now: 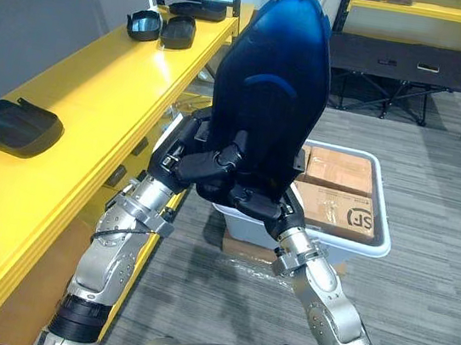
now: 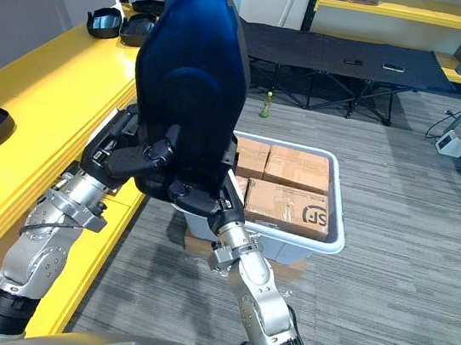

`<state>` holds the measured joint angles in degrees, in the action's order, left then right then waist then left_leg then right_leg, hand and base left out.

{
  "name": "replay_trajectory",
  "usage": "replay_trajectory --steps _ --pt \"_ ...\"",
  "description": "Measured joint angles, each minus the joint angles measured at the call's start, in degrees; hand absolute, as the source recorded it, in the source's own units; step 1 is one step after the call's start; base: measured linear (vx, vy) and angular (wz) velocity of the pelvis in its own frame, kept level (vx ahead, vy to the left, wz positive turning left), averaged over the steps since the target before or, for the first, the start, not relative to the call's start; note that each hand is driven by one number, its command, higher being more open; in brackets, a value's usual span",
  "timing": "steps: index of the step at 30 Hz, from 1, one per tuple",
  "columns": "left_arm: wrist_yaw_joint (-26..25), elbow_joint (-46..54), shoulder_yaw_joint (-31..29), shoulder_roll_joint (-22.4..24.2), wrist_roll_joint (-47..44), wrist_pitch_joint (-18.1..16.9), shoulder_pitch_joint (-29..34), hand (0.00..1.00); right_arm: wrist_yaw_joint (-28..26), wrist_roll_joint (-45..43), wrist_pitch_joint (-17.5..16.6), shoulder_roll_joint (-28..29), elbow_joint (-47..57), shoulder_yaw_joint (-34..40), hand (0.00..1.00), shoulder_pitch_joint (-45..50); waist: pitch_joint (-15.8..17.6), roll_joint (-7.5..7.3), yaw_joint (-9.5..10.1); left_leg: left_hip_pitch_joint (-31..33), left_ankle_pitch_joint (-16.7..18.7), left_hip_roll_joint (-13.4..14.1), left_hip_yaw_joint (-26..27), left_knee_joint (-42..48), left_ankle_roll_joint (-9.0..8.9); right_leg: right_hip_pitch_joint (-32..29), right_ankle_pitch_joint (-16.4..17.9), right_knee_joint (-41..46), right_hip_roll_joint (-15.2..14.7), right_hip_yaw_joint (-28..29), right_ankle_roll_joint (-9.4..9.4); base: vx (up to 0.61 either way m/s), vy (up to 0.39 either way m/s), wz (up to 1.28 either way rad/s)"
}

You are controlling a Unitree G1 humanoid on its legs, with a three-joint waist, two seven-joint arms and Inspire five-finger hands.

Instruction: Walk over and take three plastic housings, then place them on the shelf

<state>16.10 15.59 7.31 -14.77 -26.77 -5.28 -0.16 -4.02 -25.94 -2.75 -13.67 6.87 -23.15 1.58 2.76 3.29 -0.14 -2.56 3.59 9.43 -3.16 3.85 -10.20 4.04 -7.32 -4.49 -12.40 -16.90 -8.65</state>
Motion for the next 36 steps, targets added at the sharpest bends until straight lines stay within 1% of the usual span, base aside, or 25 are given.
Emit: replay_trajectory --steps 1,2,3,4,6,8,9,11,12,13,15,18,19,23,25,26,28,30,31,33,35,36 --pt "-1.6 0.0 1.1 -0.6 -0.1 -1.1 0.3 0.0 0.0 0.2 0.0 0.0 0.0 0.0 1.0 0.0 -0.2 -0.01 0.0 0.0 0.0 0.0 0.0 0.0 0.0 0.0 0.0 0.0 0.0 0.0 0.0 0.0 0.0 0.0" --pt "-2.6 0.0 1.8 -1.1 -0.2 -2.0 0.5 0.0 0.0 0.3 0.0 -0.1 0.0 -0.1 1.0 0.0 -0.4 -0.01 -0.07 0.0 0.0 0.0 0.0 0.0 0.0 0.0 0.0 0.0 0.0 0.0 -0.01 0.0 0.0 0.0" --pt "-9.4 -2.3 3.5 -0.6 0.2 -4.9 1.2 0.0 -0.1 0.7 -0.5 -0.2 0.0 -1.7 1.0 -0.2 -0.7 -0.04 -0.01 0.0 0.0 0.0 0.0 0.2 0.0 0.1 0.0 0.0 0.0 0.0 -0.03 0.0 0.0 0.0" --pt "-11.0 -2.9 3.4 -0.2 -0.1 -5.1 1.8 0.0 -0.2 0.7 -0.5 -0.2 0.0 -2.3 1.0 -0.2 -0.7 -0.05 0.0 0.0 0.0 0.0 0.0 0.2 0.0 0.1 -0.1 0.0 0.0 0.0 -0.05 0.0 0.0 0.0" --pt "-12.3 -4.0 2.8 1.1 -0.1 -6.3 3.3 0.0 -0.3 0.8 -0.4 -0.3 0.0 -3.0 1.0 -0.2 -0.7 -0.08 0.26 0.0 0.0 0.0 0.0 0.2 0.0 0.2 -0.1 0.0 0.0 0.0 -0.05 0.0 0.0 0.0" --pt "-13.1 -4.6 2.0 2.3 0.0 -6.3 3.5 0.0 -0.6 0.9 -0.4 -0.5 0.0 -3.1 1.0 -0.2 -0.7 -0.11 1.19 0.0 0.0 0.0 -0.1 0.2 0.0 0.2 -0.1 0.0 0.0 0.0 -0.05 0.0 0.0 0.0" --pt "-15.4 -5.2 1.4 3.4 2.0 -7.0 3.7 0.0 -0.8 0.9 -0.4 -0.5 0.0 -3.5 1.0 -0.3 -0.7 -0.11 1.43 0.0 0.0 0.0 -0.2 0.2 0.0 0.3 -0.1 0.0 0.0 0.0 -0.05 0.0 0.0 0.0" --pt "-21.9 -5.3 0.9 5.6 7.2 -8.5 5.1 0.0 -0.3 1.0 0.1 -0.4 -0.5 -3.7 1.0 -0.4 -0.8 -0.29 1.57 0.0 0.0 0.0 -0.3 0.2 0.0 0.4 0.0 0.0 0.0 -0.1 -0.05 0.0 0.0 0.02" --pt "-23.3 -5.6 0.7 6.1 8.2 -8.7 5.3 0.0 -0.3 1.0 0.1 -0.4 -0.8 -3.7 1.0 -0.4 -0.7 -0.35 1.63 0.0 0.0 0.0 -0.3 0.2 0.0 0.4 0.0 0.0 0.1 -0.1 -0.04 0.0 0.0 0.0" --pt "-25.6 -6.7 0.4 6.4 9.4 -9.1 5.3 0.0 -0.3 1.0 0.7 -0.4 -1.1 -3.9 1.0 -0.4 -0.7 -0.4 1.76 0.0 0.0 0.0 -0.3 0.2 -0.01 0.4 0.0 0.0 0.1 -0.2 -0.04 0.0 0.0 0.0" --pt "-27.6 -8.2 -0.6 6.9 9.6 -9.3 5.3 0.0 0.3 1.1 1.2 -0.4 -1.2 -4.8 1.0 -0.4 -0.7 -0.49 1.74 0.0 0.0 0.0 -0.3 0.1 -0.01 0.4 0.0 0.0 0.1 -0.2 -0.04 0.0 0.0 0.0" --pt "-32.1 -9.6 -1.9 8.4 11.9 -9.7 5.3 0.0 0.7 1.5 1.2 0.3 -1.8 -5.3 1.0 -0.3 -0.5 -0.83 1.78 0.0 0.0 0.0 -0.4 0.1 -0.01 0.4 0.0 0.0 0.1 -0.2 -0.04 0.0 0.0 0.0" --pt "-32.8 -9.7 -1.9 8.4 12.3 -9.7 5.3 0.0 0.7 1.5 1.2 0.5 -2.0 -5.3 1.0 -0.3 -0.5 -0.87 1.8 0.0 0.0 0.0 -0.4 0.1 -0.01 0.4 0.0 0.0 0.1 -0.2 -0.04 0.0 0.0 0.0" --pt "-38.4 -11.0 -4.1 9.4 18.4 -10.9 5.3 0.0 1.5 2.7 1.2 1.7 -2.4 -5.0 1.0 -0.3 -0.4 -1.01 1.66 0.0 0.0 0.0 -0.3 0.1 0.0 0.3 0.0 0.0 0.1 -0.2 -0.02 0.0 0.0 0.0" --pt "-41.8 -11.4 -6.6 9.7 22.7 -10.9 5.4 0.0 2.6 2.5 1.1 3.3 -2.4 -2.9 1.0 -0.3 -0.3 -1.11 1.54 0.0 0.0 0.0 -0.3 0.1 0.01 0.3 0.0 0.0 0.1 -0.2 0.0 0.0 0.0 0.0" --pt "-42.4 -11.4 -7.4 9.7 23.3 -10.9 5.5 0.0 2.7 2.3 1.1 3.5 -2.4 -2.3 1.0 -0.3 -0.2 -1.18 1.54 0.0 0.0 0.0 -0.3 0.1 0.01 0.3 0.0 0.0 0.1 -0.2 0.0 0.0 0.0 0.0" --pt "-44.4 -11.4 -10.2 9.7 25.3 -10.9 5.5 0.0 2.7 -0.6 1.1 3.5 -2.6 -0.4 1.0 -0.1 0.1 -1.53 1.57 0.0 0.0 0.0 -0.3 0.1 0.02 0.3 0.1 0.0 0.1 -0.2 0.06 0.0 0.0 0.0" --pt "-44.9 -11.4 -12.7 9.7 25.1 -11.0 5.6 0.0 1.2 -4.4 1.1 3.4 -3.2 1.2 1.0 0.3 0.4 -1.85 1.6 0.0 0.0 0.0 -0.3 0.1 0.02 0.3 0.2 0.0 0.1 -0.2 0.16 0.0 0.0 0.0" --pt "-43.9 -11.4 -14.7 9.7 23.3 -11.9 6.0 0.0 -2.9 -10.5 1.2 3.3 -4.6 2.8 1.0 0.8 0.6 -2.1 1.62 0.0 0.0 0.0 -0.3 0.0 0.03 0.3 0.4 0.0 0.1 -0.2 0.44 0.0 0.0 0.0" --pt "-41.9 -11.3 -15.2 9.7 19.8 -13.4 6.7 0.0 -6.4 -15.7 1.1 3.3 -4.9 3.8 1.0 1.8 0.6 -2.18 1.75 0.1 0.0 0.0 -0.3 0.0 0.04 0.2 0.4 0.0 0.1 -0.3 0.39 0.0 0.0 0.0" --pt "-38.4 -11.1 -15.3 9.8 14.2 -15.5 7.8 0.0 -11.6 -21.6 1.1 3.3 -4.8 5.7 1.0 2.6 0.8 -2.21 1.91 0.0 0.1 0.0 -0.3 0.0 0.01 0.3 0.4 0.0 0.1 -0.3 0.2 0.0 0.0 0.0" --pt "-37.2 -11.1 -15.2 9.8 12.7 -15.8 7.8 0.0 -12.4 -22.4 0.9 3.4 -4.8 6.3 1.0 2.5 0.9 -2.22 1.98 0.0 0.1 0.0 -0.3 0.0 0.01 0.3 0.4 0.0 0.1 -0.3 0.19 0.0 0.0 0.0"
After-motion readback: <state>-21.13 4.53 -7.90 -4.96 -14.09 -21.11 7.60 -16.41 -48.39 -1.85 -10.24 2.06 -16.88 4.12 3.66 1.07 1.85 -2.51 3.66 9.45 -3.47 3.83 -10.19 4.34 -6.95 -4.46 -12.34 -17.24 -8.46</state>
